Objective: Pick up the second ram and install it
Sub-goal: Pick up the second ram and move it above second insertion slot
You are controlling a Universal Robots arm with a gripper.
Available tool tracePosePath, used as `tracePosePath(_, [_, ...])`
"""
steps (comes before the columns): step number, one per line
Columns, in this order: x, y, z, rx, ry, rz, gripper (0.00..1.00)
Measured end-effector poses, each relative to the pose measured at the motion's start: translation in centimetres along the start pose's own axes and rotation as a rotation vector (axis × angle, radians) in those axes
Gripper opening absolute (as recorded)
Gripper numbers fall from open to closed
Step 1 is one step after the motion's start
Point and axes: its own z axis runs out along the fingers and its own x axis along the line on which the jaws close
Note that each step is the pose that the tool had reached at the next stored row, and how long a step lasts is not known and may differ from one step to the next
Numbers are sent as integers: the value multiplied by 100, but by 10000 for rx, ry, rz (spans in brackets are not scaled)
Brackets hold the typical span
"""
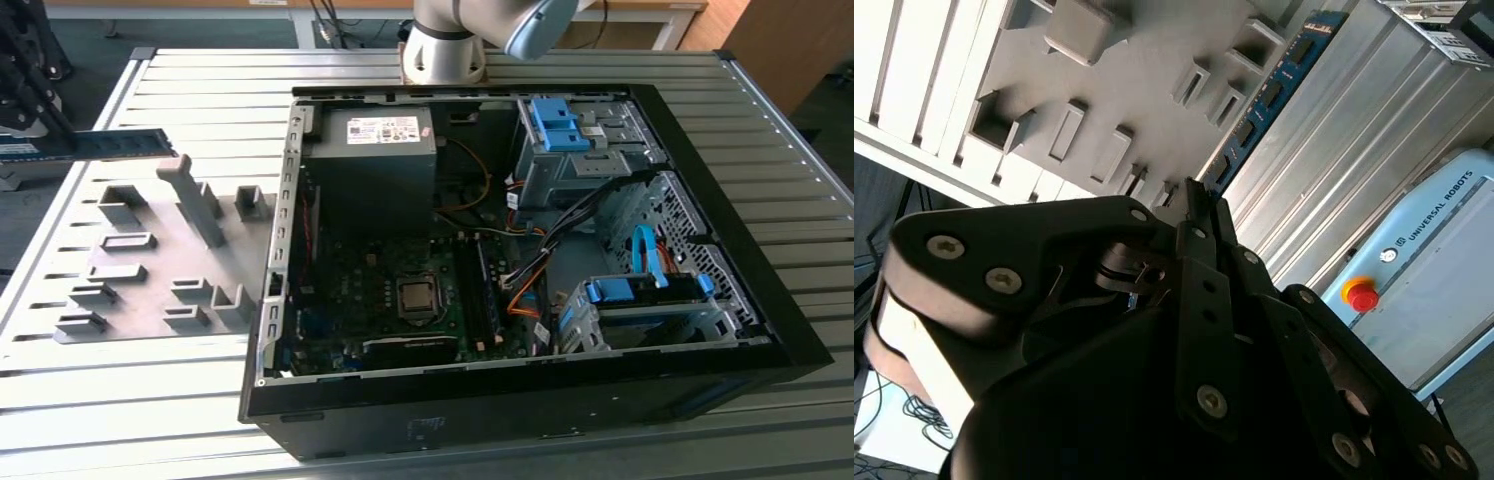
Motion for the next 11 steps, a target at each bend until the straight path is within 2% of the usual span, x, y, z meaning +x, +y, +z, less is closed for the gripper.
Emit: tracePosePath(11, [0, -100, 0, 0, 2, 0, 14])
